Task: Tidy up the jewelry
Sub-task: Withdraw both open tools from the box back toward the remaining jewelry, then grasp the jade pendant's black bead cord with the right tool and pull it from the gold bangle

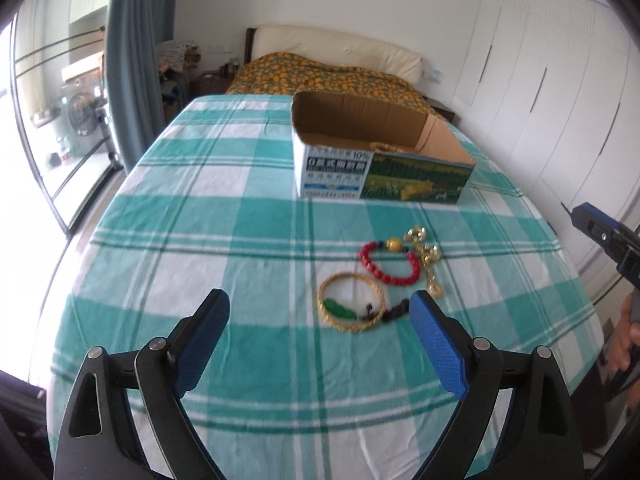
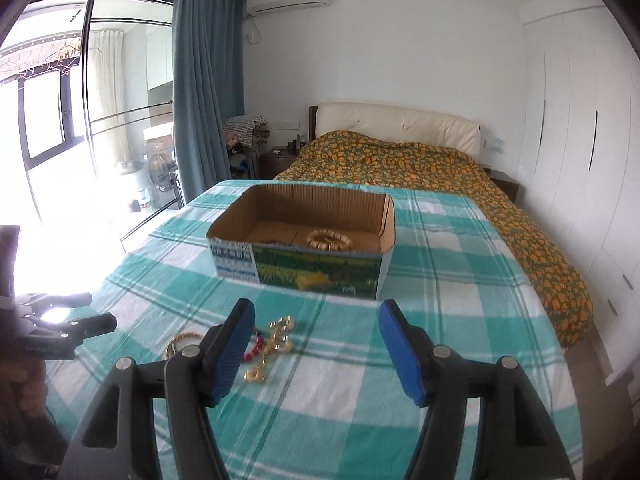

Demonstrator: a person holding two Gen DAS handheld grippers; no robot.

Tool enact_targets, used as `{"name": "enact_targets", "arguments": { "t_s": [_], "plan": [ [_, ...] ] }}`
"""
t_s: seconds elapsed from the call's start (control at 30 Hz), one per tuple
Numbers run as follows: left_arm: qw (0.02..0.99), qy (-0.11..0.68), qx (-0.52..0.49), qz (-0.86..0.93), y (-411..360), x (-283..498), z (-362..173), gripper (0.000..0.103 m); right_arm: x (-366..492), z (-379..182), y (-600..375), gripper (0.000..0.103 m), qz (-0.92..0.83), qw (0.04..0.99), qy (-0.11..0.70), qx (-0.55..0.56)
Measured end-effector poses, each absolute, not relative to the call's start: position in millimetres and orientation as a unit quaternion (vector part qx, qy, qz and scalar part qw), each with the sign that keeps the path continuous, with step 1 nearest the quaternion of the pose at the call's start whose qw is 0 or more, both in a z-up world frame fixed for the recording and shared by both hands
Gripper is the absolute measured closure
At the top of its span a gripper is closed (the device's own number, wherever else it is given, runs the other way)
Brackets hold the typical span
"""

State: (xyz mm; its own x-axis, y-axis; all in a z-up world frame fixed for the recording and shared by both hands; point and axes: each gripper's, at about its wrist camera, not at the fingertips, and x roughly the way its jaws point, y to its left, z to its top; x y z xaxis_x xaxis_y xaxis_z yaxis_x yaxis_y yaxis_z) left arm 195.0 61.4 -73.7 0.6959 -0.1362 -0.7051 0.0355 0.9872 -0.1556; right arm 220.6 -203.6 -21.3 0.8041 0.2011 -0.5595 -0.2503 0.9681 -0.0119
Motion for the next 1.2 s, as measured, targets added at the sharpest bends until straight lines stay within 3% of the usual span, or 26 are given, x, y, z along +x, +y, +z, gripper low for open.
{"name": "enact_targets", "arguments": {
  "t_s": [0.43, 0.93, 1.2],
  "plan": [
    [0.906, 0.417, -0.059, -0.038, 48.1, 148.9, -121.6, 0.011, 164.3, -103.5, -179.1, 0.037, 0.168, 0.916, 0.363, -0.031],
    [0.907, 0.414, -0.078, -0.018, 59.8, 145.5, -126.1, 0.011, 235.5, -140.8, -117.5, 0.037, 0.306, 0.858, 0.406, -0.072],
    [0.905, 0.417, -0.084, -0.013, 65.8, 144.7, -127.6, 0.011, 273.0, -162.8, -94.6, 0.054, 0.322, 0.837, 0.426, -0.12]
  ]
}}
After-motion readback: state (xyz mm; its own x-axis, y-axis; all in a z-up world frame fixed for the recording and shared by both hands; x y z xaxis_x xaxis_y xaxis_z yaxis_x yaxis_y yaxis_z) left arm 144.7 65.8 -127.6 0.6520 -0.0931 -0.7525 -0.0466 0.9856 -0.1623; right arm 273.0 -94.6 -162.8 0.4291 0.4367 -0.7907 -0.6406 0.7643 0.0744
